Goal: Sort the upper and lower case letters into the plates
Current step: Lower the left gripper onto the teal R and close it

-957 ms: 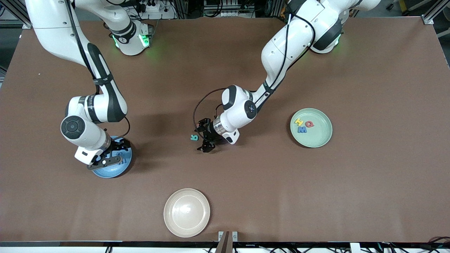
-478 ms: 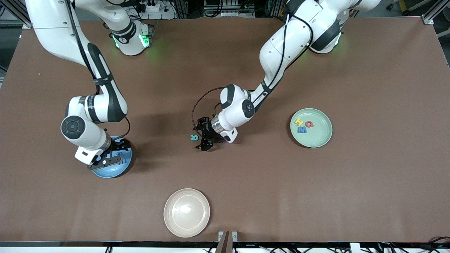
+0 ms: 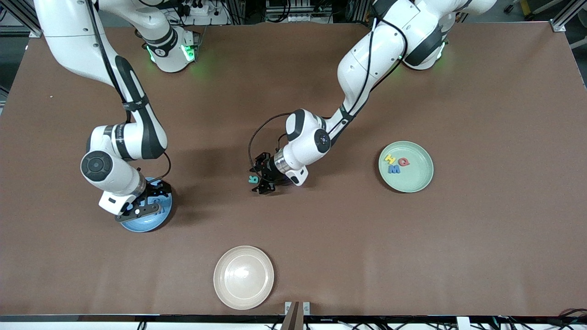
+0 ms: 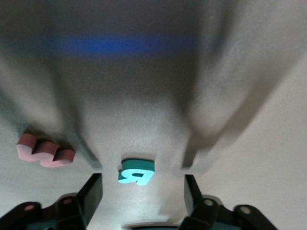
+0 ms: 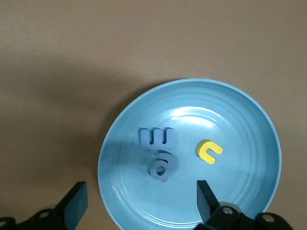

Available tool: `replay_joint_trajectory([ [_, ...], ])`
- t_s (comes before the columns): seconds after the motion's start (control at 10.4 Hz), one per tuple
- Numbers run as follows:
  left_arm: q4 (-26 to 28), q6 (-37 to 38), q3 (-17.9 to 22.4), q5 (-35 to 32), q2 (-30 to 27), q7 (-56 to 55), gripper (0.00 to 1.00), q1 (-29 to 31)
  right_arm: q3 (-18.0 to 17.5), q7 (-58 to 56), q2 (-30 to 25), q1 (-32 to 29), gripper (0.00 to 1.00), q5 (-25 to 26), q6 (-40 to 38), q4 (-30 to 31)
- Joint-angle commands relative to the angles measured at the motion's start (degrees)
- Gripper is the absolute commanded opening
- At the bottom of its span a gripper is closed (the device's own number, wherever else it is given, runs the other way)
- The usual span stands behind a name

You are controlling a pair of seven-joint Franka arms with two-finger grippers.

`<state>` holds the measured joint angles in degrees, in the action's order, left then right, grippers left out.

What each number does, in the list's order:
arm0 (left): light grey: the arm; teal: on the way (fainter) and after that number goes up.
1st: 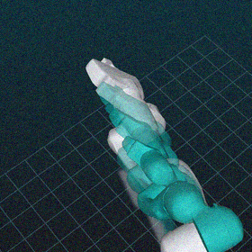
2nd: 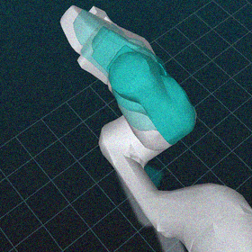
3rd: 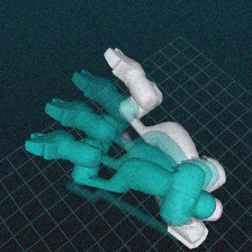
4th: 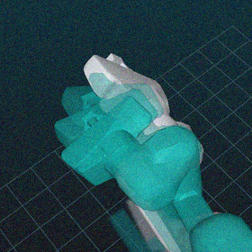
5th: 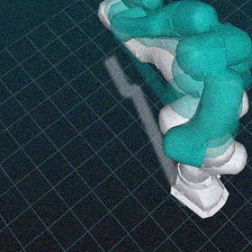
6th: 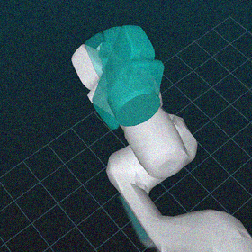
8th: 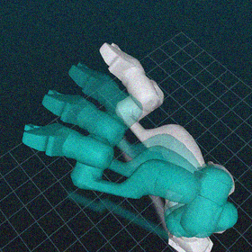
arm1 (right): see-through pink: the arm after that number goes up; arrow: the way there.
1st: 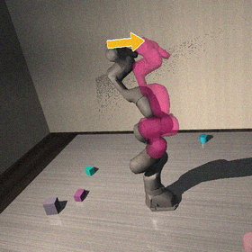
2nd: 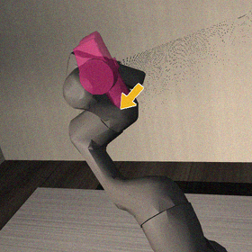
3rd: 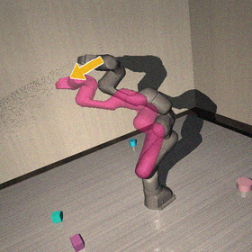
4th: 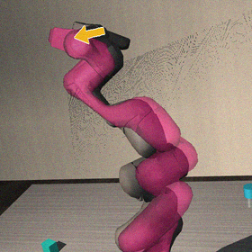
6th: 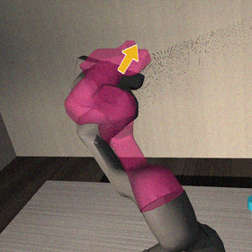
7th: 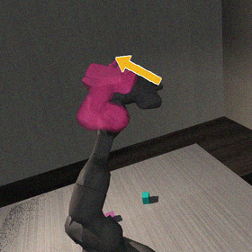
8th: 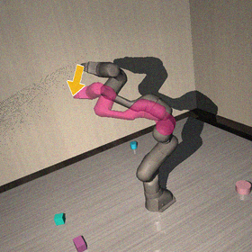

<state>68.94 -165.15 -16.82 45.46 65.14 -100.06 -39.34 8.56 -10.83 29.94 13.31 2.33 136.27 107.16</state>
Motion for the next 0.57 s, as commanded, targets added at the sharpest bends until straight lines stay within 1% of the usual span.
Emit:
replay_joint_trajectory([
  [0.0,-3.46,-0.17,0.47,1.65,2.1,1.36,0.65,-0.91,-0.12,0.54,0.3,0.31,1.0,0.49,-0.74,-1.08],
  [0.1,-3.46,-0.17,0.47,1.65,2.1,1.36,0.64,-0.91,-0.12,0.54,0.21,0.49,1.0,0.49,-0.74,-1.17],
  [0.19,-3.46,-0.17,0.47,1.73,2.1,1.36,0.58,-0.82,-0.12,0.54,0.21,0.58,1.0,0.49,-0.83,-1.17],
  [0.38,-3.37,-0.17,0.47,1.73,2.18,1.36,0.57,-0.38,-0.12,0.54,0.21,0.58,1.0,0.49,-0.74,-1.26],
  [0.48,-3.28,-0.17,0.47,1.82,2.01,1.18,0.51,-0.38,-0.12,0.63,0.21,0.58,1.0,0.49,-0.83,-1.43],
])
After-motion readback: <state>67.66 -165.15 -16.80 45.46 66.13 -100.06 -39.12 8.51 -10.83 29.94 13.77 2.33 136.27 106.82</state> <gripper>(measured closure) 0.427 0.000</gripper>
